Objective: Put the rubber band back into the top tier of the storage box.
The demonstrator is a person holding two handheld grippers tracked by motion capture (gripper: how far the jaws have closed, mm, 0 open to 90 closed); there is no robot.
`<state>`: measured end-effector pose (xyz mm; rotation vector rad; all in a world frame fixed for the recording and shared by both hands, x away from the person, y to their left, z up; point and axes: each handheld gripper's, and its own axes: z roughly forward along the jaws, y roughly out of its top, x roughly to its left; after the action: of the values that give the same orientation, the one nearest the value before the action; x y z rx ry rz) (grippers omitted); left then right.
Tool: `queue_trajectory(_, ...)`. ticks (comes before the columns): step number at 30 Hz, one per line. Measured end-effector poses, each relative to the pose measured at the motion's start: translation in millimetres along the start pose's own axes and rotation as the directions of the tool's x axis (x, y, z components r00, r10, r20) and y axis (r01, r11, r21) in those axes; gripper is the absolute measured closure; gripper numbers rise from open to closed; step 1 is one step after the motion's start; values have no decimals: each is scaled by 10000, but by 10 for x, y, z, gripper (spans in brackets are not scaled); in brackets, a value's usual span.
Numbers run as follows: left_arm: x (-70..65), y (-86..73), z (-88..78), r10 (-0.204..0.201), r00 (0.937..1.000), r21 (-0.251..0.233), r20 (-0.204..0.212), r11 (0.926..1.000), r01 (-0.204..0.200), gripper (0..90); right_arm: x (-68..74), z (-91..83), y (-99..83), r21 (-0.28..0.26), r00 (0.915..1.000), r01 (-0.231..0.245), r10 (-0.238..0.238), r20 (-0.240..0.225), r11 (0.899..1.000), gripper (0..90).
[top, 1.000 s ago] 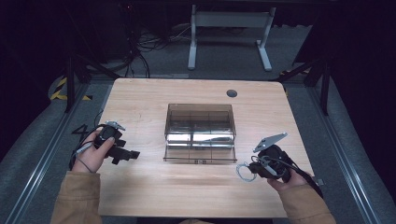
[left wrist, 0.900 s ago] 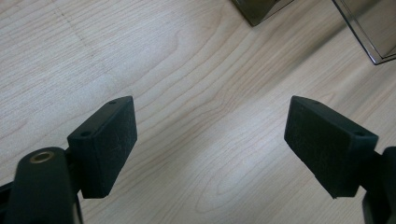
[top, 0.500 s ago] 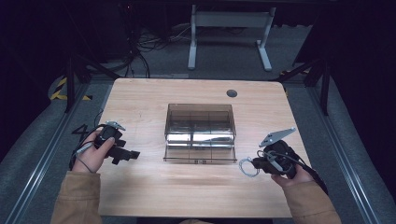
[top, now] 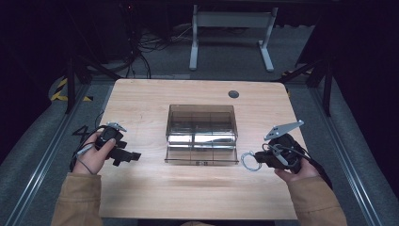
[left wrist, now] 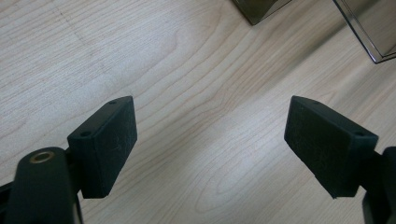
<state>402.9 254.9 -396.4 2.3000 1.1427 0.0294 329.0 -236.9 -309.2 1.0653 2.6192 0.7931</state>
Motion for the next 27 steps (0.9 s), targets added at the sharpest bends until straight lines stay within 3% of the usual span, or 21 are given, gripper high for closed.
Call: queue_trajectory(27, 17, -10, -24, -10, 10000, -88, -6, 10000, 10, 180, 52, 103, 468, -257, 9978, 585, -593, -300, 9980, 850)
